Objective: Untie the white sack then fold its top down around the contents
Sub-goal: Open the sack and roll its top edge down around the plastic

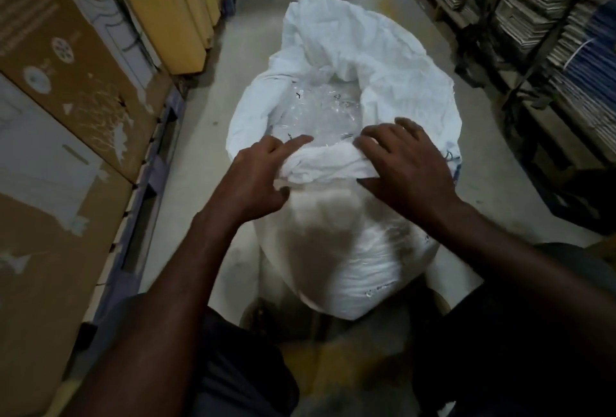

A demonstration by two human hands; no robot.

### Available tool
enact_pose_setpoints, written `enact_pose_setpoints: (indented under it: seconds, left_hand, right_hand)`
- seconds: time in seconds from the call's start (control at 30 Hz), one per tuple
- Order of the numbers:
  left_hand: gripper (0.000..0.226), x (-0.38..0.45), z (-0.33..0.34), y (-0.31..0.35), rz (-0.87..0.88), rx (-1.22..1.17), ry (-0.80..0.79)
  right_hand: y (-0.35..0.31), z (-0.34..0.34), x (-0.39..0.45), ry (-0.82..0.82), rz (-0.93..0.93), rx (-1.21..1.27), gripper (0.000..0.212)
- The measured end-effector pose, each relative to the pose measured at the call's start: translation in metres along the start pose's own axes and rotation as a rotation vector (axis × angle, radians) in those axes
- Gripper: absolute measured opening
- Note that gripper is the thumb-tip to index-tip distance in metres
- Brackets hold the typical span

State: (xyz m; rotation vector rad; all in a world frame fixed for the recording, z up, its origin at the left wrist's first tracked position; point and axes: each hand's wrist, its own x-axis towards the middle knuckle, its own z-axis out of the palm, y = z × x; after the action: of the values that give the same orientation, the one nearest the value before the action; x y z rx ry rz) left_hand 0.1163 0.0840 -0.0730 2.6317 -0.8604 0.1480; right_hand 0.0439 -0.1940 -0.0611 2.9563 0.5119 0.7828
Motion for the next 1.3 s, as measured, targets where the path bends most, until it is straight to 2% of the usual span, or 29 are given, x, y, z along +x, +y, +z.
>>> enact_pose_setpoints:
  seconds: [0.1,0.2,0.27,0.37,0.43,0.53,0.7,0.77,0.83,0.97,1.03,1.13,1.23,1.3]
  left_hand:
    - [0.105,-0.005,0.007,0.008,-0.022,0.021,0.106]
    - [0.087,0.005,0.008,0.02,0.005,0.047,0.325]
    - [0.075,0.012,0.007,0.029,0.043,0.048,0.411]
    - [0.06,0.018,0.008,0.043,0.078,-0.004,0.508]
    - [0.048,0.02,0.009,0.048,0.056,0.008,0.567]
    - [0.051,0.022,0.008,0.039,0.046,0.086,0.616]
    - [0.055,0.017,0.011,0.029,0.065,0.139,0.662]
    - [0.051,0.015,0.015,0.033,0.072,0.158,0.647]
    - [0.051,0.015,0.016,0.035,0.089,0.145,0.594]
    - [0.059,0.009,0.017,0.04,0.112,0.079,0.412]
    - [0.071,0.002,0.018,0.043,0.108,0.068,0.32]
    - [0.088,-0.009,0.016,0.042,0.078,0.084,0.203]
    - [0.083,-0.012,0.014,0.038,0.018,0.046,0.083]
    - [0.072,-0.011,0.014,0.035,0.003,0.056,0.068]
  right_hand:
    - [0.008,-0.002,0.014,0.153,-0.013,0.052,0.049]
    - [0.002,-0.009,0.008,0.269,0.041,0.066,0.043]
    - [-0.002,-0.011,-0.002,0.307,0.05,0.073,0.044]
    - [0.0,-0.012,-0.01,0.259,0.046,0.051,0.05]
    - [0.003,-0.009,-0.013,0.145,0.073,0.037,0.059]
    - [-0.007,0.004,-0.023,-0.051,0.096,0.05,0.081]
    - [-0.014,0.014,-0.02,0.053,0.11,-0.012,0.078]
    - [-0.014,0.016,-0.016,0.033,0.084,0.013,0.075]
    - [-0.017,0.014,-0.014,-0.048,0.034,0.15,0.076]
    - [-0.026,0.0,0.0,-0.084,0.074,0.384,0.093]
    - [-0.026,-0.001,0.008,-0.059,0.145,0.363,0.087]
    - [-0.017,0.0,0.015,-0.007,0.125,0.26,0.068]
    - [-0.009,0.002,0.013,0.066,0.103,0.192,0.065]
    - [-0.01,0.004,0.01,0.087,0.053,0.164,0.069]
